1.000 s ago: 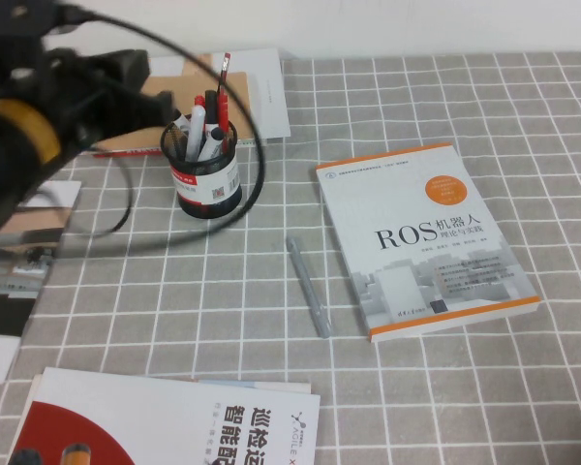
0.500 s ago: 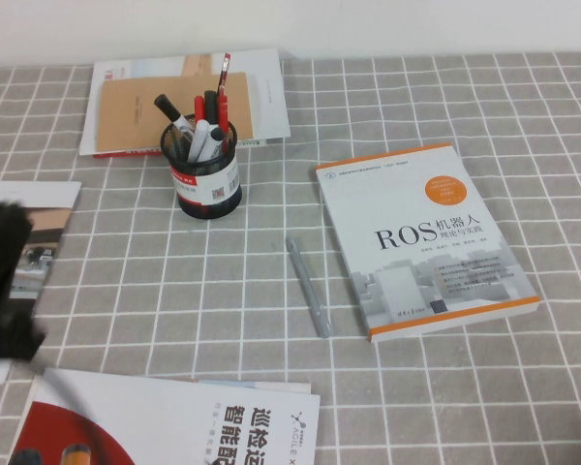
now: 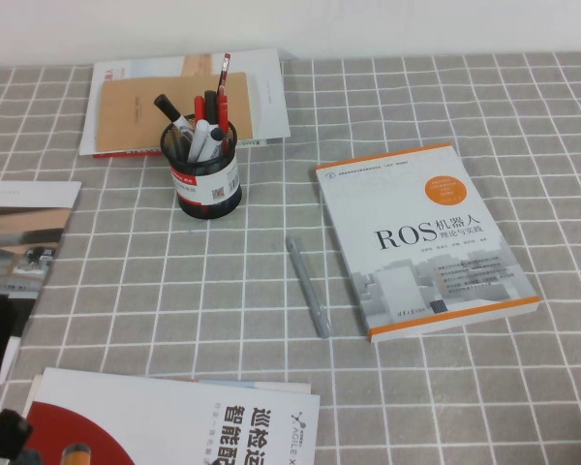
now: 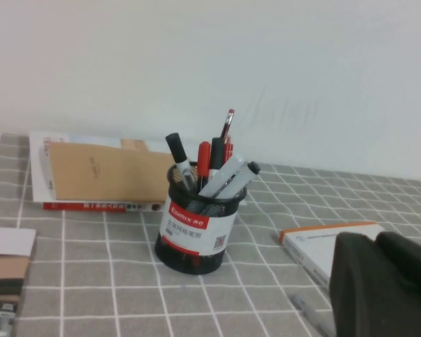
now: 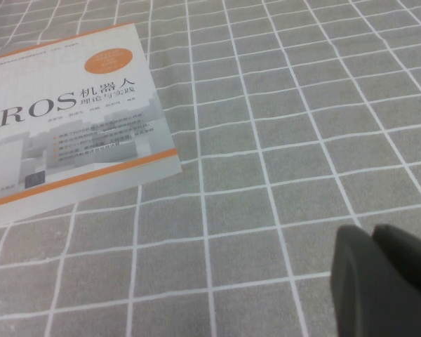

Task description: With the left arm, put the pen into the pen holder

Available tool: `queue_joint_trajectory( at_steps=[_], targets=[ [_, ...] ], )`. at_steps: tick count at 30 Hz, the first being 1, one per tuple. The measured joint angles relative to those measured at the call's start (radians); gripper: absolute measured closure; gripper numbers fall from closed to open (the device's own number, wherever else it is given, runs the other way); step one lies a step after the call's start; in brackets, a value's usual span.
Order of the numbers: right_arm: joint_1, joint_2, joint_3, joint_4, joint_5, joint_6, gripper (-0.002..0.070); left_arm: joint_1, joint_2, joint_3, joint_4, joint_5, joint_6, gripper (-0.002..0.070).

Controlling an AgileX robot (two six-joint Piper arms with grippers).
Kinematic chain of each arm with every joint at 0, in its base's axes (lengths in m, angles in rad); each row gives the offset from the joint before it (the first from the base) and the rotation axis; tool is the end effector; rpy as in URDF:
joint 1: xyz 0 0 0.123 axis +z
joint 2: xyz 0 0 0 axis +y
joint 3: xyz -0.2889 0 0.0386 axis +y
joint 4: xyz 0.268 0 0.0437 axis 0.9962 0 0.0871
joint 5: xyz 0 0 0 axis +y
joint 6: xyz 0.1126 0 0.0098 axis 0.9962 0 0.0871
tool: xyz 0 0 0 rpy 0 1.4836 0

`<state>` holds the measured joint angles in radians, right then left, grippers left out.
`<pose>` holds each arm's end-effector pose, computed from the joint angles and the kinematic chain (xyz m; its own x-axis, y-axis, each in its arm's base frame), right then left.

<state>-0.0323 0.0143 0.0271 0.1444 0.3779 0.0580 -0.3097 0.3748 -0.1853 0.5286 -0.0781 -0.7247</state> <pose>0.0882 0.0032 0.1618 -0.3200 0.2013 -0.9258 0.0440 0.9793 0.1977 0.1221 -0.0437 0.2531 -0.0996 -0.1739 -0.9797 0.3288 0.9235 -0.1974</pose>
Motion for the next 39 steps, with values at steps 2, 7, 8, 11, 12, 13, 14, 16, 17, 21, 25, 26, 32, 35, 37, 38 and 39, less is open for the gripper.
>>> queue_joint_trajectory(
  at_steps=[2, 7, 8, 11, 12, 13, 14, 16, 17, 21, 25, 26, 32, 35, 37, 38, 39],
  targets=[
    [0.000, 0.000, 0.000, 0.000, 0.000, 0.000, 0.0691, 0.000, 0.000, 0.000, 0.002, 0.007, 0.000, 0.0675],
    [0.000, 0.000, 0.000, 0.000, 0.000, 0.000, 0.0691, 0.000, 0.000, 0.000, 0.015, 0.014, 0.002, 0.0675],
    [0.000, 0.000, 0.000, 0.000, 0.000, 0.000, 0.0691, 0.000, -0.001, 0.000, 0.015, 0.021, 0.015, 0.0675],
    [0.000, 0.000, 0.000, 0.000, 0.000, 0.000, 0.0691, 0.000, -0.032, 0.000, -0.105, 0.094, 0.142, 0.0675],
    [0.000, 0.000, 0.000, 0.000, 0.000, 0.000, 0.0691, 0.007, -0.049, 0.000, -0.163, 0.124, 0.203, 0.0675],
    [0.000, 0.000, 0.000, 0.000, 0.000, 0.000, 0.0691, 0.020, -0.074, 0.000, -0.238, 0.166, 0.304, 0.0675],
    [0.000, 0.000, 0.000, 0.000, 0.000, 0.000, 0.0691, 0.039, -0.104, 0.000, -0.308, 0.190, 0.372, 0.0675],
    [0.000, 0.000, 0.000, 0.000, 0.000, 0.000, 0.0691, 0.078, -0.157, 0.010, -0.403, 0.209, 0.508, 0.0675],
    [0.000, 0.000, 0.000, 0.000, 0.000, 0.000, 0.0691, 0.111, -0.200, 0.018, -0.458, 0.209, 0.569, 0.0675],
    [0.000, 0.000, 0.000, 0.000, 0.000, 0.000, 0.0691, 0.207, -0.334, 0.073, -0.559, 0.195, 0.697, 0.0675],
    [0.000, 0.000, 0.000, 0.000, 0.000, 0.000, 0.0691, 0.253, -0.383, 0.136, -0.597, 0.191, 0.725, 0.0675],
    [0.000, 0.000, 0.000, 0.000, 0.000, 0.000, 0.0691, 0.256, -0.383, 0.155, -0.603, 0.191, 0.725, 0.0675],
    [0.000, 0.000, 0.000, 0.000, 0.000, 0.000, 0.0691, 0.258, -0.383, 0.207, -0.644, 0.236, 0.725, 0.0675],
    [0.000, 0.000, 0.000, 0.000, 0.000, 0.000, 0.0691, 0.258, -0.383, 0.210, -0.648, 0.295, 0.737, 0.0675],
    [0.000, 0.000, 0.000, 0.000, 0.000, 0.000, 0.0691, 0.258, -0.383, 0.210, -0.648, 0.347, 0.754, 0.0675],
    [0.000, 0.000, 0.000, 0.000, 0.000, 0.000, 0.0691, 0.258, -0.383, 0.210, -0.648, 0.379, 0.758, 0.0675],
    [0.000, 0.000, 0.000, 0.000, 0.000, 0.000, 0.0691, 0.258, -0.383, 0.210, -0.648, 0.405, 0.760, 0.0675]
  ],
)
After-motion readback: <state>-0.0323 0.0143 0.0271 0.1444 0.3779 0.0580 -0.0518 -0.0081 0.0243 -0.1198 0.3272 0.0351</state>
